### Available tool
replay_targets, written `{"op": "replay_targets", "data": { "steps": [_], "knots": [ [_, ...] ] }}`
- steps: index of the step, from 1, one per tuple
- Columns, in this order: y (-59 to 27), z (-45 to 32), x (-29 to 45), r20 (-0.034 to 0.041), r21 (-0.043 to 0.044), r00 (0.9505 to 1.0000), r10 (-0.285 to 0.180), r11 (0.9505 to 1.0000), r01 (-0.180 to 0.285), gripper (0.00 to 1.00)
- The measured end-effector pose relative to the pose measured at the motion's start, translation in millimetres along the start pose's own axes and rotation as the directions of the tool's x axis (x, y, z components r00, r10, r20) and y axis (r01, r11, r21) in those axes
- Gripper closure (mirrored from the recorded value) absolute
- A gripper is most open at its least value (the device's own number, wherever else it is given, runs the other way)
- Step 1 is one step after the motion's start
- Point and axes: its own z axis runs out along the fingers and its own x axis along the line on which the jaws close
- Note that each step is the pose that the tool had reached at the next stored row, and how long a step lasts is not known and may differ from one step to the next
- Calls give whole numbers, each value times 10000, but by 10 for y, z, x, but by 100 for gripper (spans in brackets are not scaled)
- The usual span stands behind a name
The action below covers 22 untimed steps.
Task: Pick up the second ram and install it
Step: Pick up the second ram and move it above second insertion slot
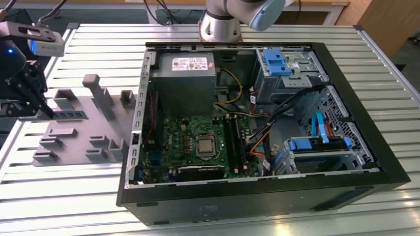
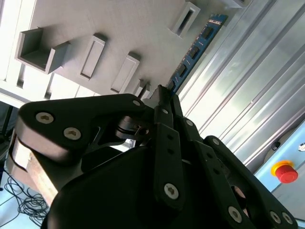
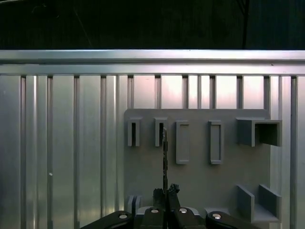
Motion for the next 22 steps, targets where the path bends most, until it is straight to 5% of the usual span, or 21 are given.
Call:
{"op": "replay_targets", "data": {
  "steps": [22],
  "knots": [
    [-5, -251, -1, -4, 0, 10000, 57, 10000, -57, 86]
  ]
}}
